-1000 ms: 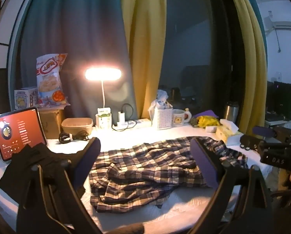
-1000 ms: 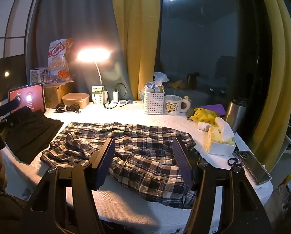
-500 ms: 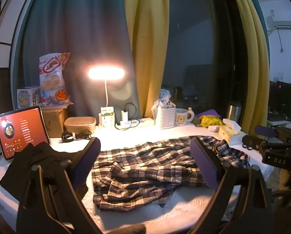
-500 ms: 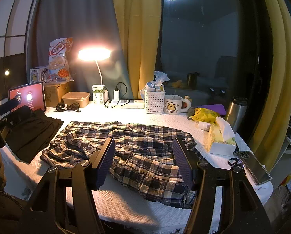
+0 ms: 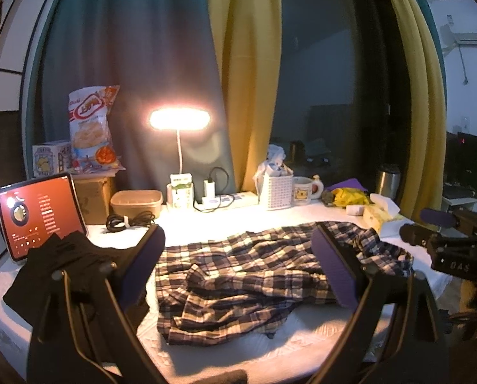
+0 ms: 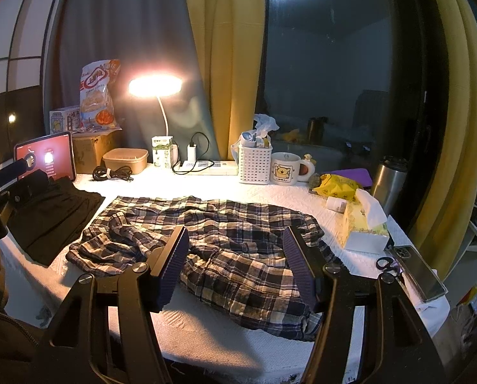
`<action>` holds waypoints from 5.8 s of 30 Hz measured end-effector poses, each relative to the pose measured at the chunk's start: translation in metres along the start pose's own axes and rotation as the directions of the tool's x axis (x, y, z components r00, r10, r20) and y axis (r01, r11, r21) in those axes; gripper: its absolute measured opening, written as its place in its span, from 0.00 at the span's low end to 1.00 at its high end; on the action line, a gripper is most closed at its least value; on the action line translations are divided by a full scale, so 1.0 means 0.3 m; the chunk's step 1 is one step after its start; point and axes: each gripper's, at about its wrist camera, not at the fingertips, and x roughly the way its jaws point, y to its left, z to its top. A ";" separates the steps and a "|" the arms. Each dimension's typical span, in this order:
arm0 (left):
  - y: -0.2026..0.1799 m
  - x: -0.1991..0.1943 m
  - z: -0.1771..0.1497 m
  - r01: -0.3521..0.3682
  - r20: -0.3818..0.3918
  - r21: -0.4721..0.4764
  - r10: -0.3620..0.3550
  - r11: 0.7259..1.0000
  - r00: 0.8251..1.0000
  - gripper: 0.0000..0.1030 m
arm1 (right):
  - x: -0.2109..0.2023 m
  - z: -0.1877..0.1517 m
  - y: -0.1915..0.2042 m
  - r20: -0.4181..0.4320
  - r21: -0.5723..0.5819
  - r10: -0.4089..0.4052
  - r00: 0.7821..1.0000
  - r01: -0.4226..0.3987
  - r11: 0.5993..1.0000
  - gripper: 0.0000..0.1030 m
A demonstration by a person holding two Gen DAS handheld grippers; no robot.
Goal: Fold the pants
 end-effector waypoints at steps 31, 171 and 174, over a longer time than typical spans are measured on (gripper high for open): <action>0.008 -0.008 -0.002 -0.020 -0.002 -0.005 0.020 1.000 1.000 0.91 | 0.000 -0.002 0.002 -0.002 0.002 0.000 1.000 0.000 1.000 0.63; 0.288 1.033 0.003 0.231 -0.574 -0.105 -0.249 0.967 0.780 0.08 | 0.625 -0.078 -0.299 -0.381 0.049 0.082 0.921 -0.069 0.996 0.37; 0.301 1.028 -0.008 0.220 -0.572 -0.108 -0.242 0.969 0.784 0.08 | 0.699 -0.151 -0.277 -0.452 0.028 0.097 0.887 -0.095 0.995 0.36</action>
